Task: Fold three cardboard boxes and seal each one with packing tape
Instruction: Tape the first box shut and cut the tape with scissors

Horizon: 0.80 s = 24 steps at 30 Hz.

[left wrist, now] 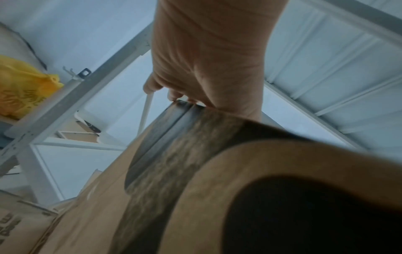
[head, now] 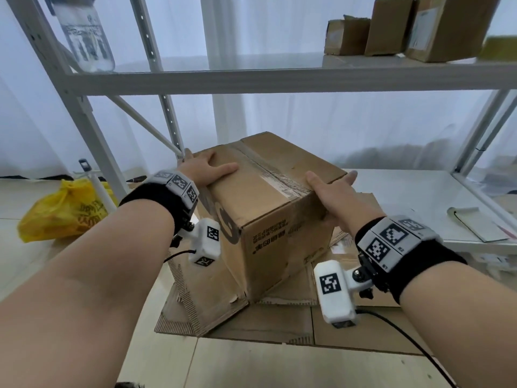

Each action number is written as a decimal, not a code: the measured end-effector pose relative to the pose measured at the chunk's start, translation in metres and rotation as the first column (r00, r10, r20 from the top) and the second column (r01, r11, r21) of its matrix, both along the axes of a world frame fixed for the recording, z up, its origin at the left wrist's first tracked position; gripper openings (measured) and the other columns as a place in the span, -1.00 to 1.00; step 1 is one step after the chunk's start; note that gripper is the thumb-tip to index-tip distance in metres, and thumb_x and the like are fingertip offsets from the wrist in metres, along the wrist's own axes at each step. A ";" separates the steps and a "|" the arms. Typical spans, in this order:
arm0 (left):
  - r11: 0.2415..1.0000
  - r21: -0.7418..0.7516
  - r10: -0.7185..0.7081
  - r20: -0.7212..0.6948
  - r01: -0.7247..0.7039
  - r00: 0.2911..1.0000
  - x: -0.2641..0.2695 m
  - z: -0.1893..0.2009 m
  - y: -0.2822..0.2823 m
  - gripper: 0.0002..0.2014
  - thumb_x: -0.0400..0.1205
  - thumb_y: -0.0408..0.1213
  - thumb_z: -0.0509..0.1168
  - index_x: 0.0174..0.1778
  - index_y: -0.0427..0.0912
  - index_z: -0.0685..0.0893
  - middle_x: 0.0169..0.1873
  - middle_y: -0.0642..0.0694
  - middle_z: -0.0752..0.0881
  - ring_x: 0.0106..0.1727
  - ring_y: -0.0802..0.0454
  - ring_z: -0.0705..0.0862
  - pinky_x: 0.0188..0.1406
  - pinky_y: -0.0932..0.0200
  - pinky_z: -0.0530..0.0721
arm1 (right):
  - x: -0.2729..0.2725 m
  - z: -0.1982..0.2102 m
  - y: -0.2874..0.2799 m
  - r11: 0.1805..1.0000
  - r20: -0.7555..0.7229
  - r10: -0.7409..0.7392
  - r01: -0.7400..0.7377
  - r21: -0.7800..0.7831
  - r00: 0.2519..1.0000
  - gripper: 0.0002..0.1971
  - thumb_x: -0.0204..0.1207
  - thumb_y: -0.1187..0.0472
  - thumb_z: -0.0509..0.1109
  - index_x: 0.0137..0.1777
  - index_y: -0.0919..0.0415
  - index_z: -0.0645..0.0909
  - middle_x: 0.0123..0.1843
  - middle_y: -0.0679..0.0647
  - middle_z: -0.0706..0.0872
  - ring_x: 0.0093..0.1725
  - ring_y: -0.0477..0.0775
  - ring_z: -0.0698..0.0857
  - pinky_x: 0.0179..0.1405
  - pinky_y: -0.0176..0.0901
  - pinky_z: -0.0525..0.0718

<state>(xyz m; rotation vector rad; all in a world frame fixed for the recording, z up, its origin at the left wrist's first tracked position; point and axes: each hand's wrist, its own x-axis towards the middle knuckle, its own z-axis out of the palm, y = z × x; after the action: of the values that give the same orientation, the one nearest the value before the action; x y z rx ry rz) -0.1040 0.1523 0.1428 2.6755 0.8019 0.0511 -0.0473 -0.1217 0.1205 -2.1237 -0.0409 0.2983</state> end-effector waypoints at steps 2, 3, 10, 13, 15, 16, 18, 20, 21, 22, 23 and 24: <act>0.996 -0.080 0.045 0.116 -0.036 0.992 -0.001 -0.002 0.000 -0.07 0.36 0.51 0.24 0.58 0.08 0.26 0.59 -0.27 0.13 0.55 -0.34 0.27 0.53 -0.21 0.31 | -0.003 -0.004 0.004 0.992 -0.027 -0.039 0.043 0.123 0.999 0.16 0.46 -0.34 0.32 0.61 0.06 -0.54 0.57 0.16 0.37 0.41 0.30 0.50 0.23 0.17 0.66; 0.993 -0.101 0.070 0.166 -0.054 0.984 -0.003 -0.003 0.000 -0.14 0.40 0.44 0.28 0.53 0.03 0.31 0.53 -0.26 0.19 0.50 -0.33 0.33 0.49 -0.18 0.36 | -0.004 -0.004 0.006 0.982 -0.044 -0.054 0.061 0.177 0.998 0.19 0.43 -0.32 0.36 0.61 0.05 -0.55 0.58 0.15 0.36 0.44 0.28 0.47 0.32 0.19 0.60; 0.988 0.033 0.143 0.179 -0.152 0.973 -0.019 0.015 -0.006 -0.26 0.53 0.36 0.10 0.40 -0.19 0.49 0.35 -0.28 0.53 0.30 -0.29 0.55 0.19 -0.04 0.49 | 0.000 0.021 0.017 0.982 0.171 -0.026 -0.007 0.189 0.985 -0.12 0.55 0.02 0.36 0.69 0.15 -0.14 0.59 0.18 0.34 0.49 0.22 0.41 0.40 -0.06 0.43; 0.986 0.142 0.085 0.049 -0.091 0.995 -0.027 0.021 -0.014 -0.31 0.61 0.31 0.05 0.18 -0.33 0.60 0.20 -0.29 0.66 0.15 -0.24 0.63 0.02 0.06 0.49 | 0.009 0.039 0.012 0.985 0.237 0.162 -0.172 0.021 0.958 -0.30 0.58 0.17 0.33 0.68 0.14 0.12 0.61 0.16 0.33 0.49 0.17 0.42 0.44 -0.03 0.44; 0.980 0.195 0.047 0.003 -0.047 0.999 -0.034 0.024 -0.026 -0.36 0.67 0.24 0.03 0.16 -0.34 0.60 0.21 -0.30 0.65 0.17 -0.23 0.62 0.11 0.02 0.52 | 0.013 0.042 0.009 0.941 0.236 0.312 -0.265 -0.213 0.920 -0.42 0.63 0.17 0.25 0.64 0.18 0.24 0.61 0.15 0.35 0.53 0.17 0.38 0.49 -0.04 0.35; 0.971 0.236 0.044 0.000 -0.043 0.999 -0.038 0.026 -0.034 -0.39 0.68 0.20 0.05 0.23 -0.34 0.57 0.26 -0.31 0.60 0.24 -0.24 0.59 0.17 -0.01 0.51 | 0.014 0.041 0.009 0.903 0.226 0.365 -0.285 -0.320 0.903 -0.48 0.67 0.13 0.17 0.61 0.18 0.29 0.60 0.16 0.37 0.54 0.19 0.37 0.50 -0.01 0.31; 0.932 0.363 -0.006 0.041 -0.009 0.999 -0.042 0.030 -0.053 -0.42 0.66 0.11 0.12 0.40 -0.31 0.45 0.40 -0.29 0.43 0.39 -0.26 0.46 0.30 -0.10 0.46 | 0.014 0.036 0.018 0.805 0.206 0.431 -0.271 -0.527 0.879 -0.51 0.69 0.06 -0.01 0.60 0.10 0.30 0.64 0.18 0.29 0.60 0.25 0.27 0.57 0.20 0.16; 0.883 0.435 -0.204 0.018 0.176 0.979 -0.035 0.029 -0.074 -0.43 0.69 0.03 0.08 0.57 -0.20 0.31 0.59 -0.23 0.22 0.58 -0.23 0.23 0.50 -0.17 0.26 | 0.008 0.032 0.032 0.703 0.195 0.501 -0.265 -0.660 0.843 -0.48 0.70 0.09 -0.12 0.66 -0.01 0.15 0.73 0.07 0.05 0.69 0.22 -0.03 0.58 0.38 -0.21; 0.869 0.393 -0.313 -0.032 0.300 0.949 -0.028 0.026 -0.084 -0.44 0.73 0.00 0.01 0.63 -0.13 0.21 0.66 -0.17 0.09 0.66 -0.17 0.08 0.59 -0.17 0.08 | 0.004 0.030 0.037 0.663 0.200 0.546 -0.274 -0.696 0.813 -0.47 0.70 0.10 -0.14 0.69 -0.02 0.09 0.74 0.03 -0.02 0.71 0.17 -0.11 0.57 0.38 -0.32; 0.871 0.304 -0.378 -0.089 0.386 0.922 -0.021 0.023 -0.092 -0.46 0.76 -0.02 -0.07 0.67 -0.06 0.11 0.69 -0.11 -0.01 0.69 -0.10 -0.05 0.63 -0.16 -0.09 | 0.000 0.028 0.041 0.637 0.209 0.584 -0.284 -0.717 0.784 -0.47 0.71 0.10 -0.17 0.70 -0.01 0.04 0.74 0.01 -0.02 0.71 0.12 -0.11 0.57 0.36 -0.35; 0.881 0.208 -0.402 -0.142 0.424 0.905 -0.013 0.019 -0.098 -0.48 0.78 -0.04 -0.14 0.69 -0.02 0.04 0.69 -0.06 -0.07 0.69 -0.05 -0.11 0.64 -0.16 -0.17 | -0.002 0.026 0.042 0.621 0.211 0.602 -0.285 -0.730 0.770 -0.47 0.73 0.08 -0.18 0.70 -0.01 0.02 0.74 0.00 0.00 0.71 0.09 -0.08 0.58 0.35 -0.34; 0.887 0.138 -0.415 -0.177 0.440 0.893 -0.007 0.015 -0.100 -0.48 0.78 -0.04 -0.19 0.69 -0.01 0.00 0.69 -0.04 -0.09 0.69 -0.02 -0.12 0.65 -0.15 -0.18 | -0.001 0.024 0.041 0.612 0.212 0.606 -0.280 -0.740 0.767 -0.48 0.73 0.07 -0.20 0.70 0.00 0.02 0.74 -0.01 0.01 0.71 0.08 -0.05 0.59 0.34 -0.33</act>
<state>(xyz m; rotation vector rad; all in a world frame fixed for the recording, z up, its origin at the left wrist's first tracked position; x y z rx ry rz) -0.1111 0.0526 0.1575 2.9888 0.2313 -0.1908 -0.0486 -0.0804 0.1448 -2.8634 -0.9072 0.1097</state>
